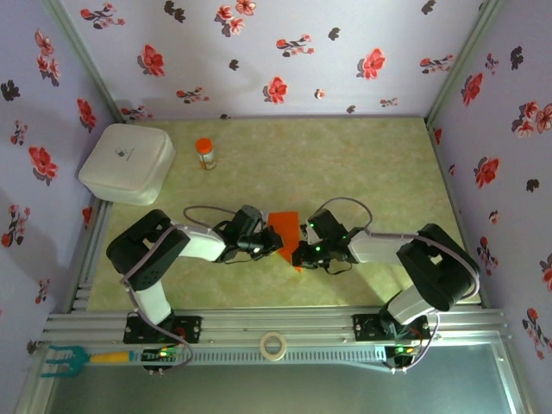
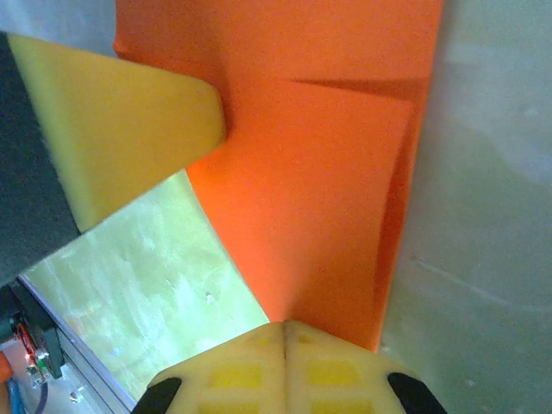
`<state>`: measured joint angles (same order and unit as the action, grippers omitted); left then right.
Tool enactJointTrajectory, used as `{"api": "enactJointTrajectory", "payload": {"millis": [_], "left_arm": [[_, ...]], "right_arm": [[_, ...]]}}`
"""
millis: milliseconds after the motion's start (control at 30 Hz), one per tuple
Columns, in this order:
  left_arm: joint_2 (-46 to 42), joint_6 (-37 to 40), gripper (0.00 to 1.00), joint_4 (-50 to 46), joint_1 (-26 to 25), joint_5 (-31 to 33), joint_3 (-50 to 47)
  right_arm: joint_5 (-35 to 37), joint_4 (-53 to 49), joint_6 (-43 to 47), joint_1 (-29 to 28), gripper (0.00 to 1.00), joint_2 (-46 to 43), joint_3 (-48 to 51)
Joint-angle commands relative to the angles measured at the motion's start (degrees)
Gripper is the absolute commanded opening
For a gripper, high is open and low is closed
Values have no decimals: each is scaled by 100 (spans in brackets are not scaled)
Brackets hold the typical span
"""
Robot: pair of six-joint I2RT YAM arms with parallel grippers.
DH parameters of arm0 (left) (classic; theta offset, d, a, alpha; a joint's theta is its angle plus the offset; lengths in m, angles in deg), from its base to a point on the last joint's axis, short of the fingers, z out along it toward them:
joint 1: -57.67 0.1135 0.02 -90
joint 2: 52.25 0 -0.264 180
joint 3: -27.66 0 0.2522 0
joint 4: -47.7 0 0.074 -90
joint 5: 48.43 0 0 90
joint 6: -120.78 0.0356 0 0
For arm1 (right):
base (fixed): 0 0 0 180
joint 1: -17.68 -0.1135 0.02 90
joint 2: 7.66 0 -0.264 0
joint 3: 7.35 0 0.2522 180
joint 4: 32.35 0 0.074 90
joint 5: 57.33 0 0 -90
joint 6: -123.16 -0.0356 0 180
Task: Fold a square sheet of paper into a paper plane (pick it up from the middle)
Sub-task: Third fold the triangle at the center of the table.
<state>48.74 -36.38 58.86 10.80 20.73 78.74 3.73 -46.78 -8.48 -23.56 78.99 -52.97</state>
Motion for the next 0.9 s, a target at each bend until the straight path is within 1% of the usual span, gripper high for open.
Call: {"api": "enactJointTrajectory", "payload": {"millis": [0,133,367,500,633,733,867], "left_arm": [[192,115,0,-427,-23,128,-65],[180,115,0,-445,-24,129,-66],[193,115,0,-445,-23,129,-64],[184,124,0,-445,-24,124,-58],[167,131,0,-446,-24,124,-63],[166,118,0,-436,-21,125,-67],[173,121,0,-419,-33,131,-55]], "right_arm": [[59,-325,-216,32,4,-234,345],[127,-327,-322,28,3,-459,556],[199,-627,-318,28,3,-765,694],[436,-977,-241,28,3,-1138,600],[311,-1049,-214,28,3,-1394,329],[186,-757,-230,28,3,-1241,134],[-113,-386,-259,32,3,-582,-318]]}}
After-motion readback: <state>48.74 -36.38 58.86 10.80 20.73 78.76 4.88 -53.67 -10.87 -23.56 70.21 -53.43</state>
